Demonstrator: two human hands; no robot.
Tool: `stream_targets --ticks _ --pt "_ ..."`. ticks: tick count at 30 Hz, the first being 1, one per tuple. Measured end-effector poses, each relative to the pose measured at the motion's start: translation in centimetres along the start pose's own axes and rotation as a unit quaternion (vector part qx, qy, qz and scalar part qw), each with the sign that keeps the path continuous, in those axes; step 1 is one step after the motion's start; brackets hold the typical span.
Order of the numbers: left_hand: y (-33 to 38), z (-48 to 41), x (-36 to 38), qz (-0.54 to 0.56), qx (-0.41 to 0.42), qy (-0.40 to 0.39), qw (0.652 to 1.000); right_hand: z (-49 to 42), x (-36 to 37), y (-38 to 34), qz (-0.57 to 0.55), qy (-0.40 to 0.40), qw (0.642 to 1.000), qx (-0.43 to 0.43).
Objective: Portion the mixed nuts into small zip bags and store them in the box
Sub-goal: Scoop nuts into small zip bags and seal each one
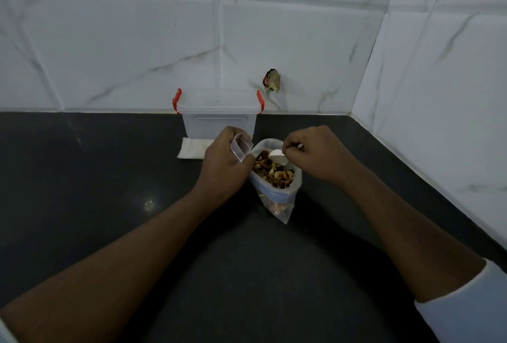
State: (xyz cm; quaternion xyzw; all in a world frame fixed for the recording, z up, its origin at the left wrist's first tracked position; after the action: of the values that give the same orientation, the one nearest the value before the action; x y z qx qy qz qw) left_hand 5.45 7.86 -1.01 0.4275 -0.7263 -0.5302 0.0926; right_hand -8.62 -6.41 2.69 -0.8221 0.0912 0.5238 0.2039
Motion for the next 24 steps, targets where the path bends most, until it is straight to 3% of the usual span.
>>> stream_targets --ticks 6,16,21,24 --pt "0.0 0.0 0.0 0.0 0.005 -0.002 1.0 0.1 1.1 0.0 0.011 -0.051 0.999 -0.008" --pt "0.2 0.1 0.0 0.002 0.006 -0.009 1.0 0.1 0.2 0.2 -0.004 -0.025 1.0 0.012" --pt "0.3 0.1 0.0 0.001 0.011 -0.009 1.0 0.0 0.5 0.7 -0.079 -0.025 0.995 0.047" --pt "0.3 0.1 0.0 0.001 0.007 -0.014 1.0 -0.1 1.2 1.4 -0.168 -0.019 0.978 0.119"
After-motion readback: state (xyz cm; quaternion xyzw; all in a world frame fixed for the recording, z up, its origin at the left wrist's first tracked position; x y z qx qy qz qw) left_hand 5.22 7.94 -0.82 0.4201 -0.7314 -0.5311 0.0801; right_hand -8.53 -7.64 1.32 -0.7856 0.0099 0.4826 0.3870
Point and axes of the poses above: each hand's wrist, its own z-axis away from the middle knuckle, its own x-axis out of the palm, y = z × x, the point moved 4 cm from there along -z, towards the middle knuckle, and after that the axes turned 7 degrees about z, right-handed, at the moved point
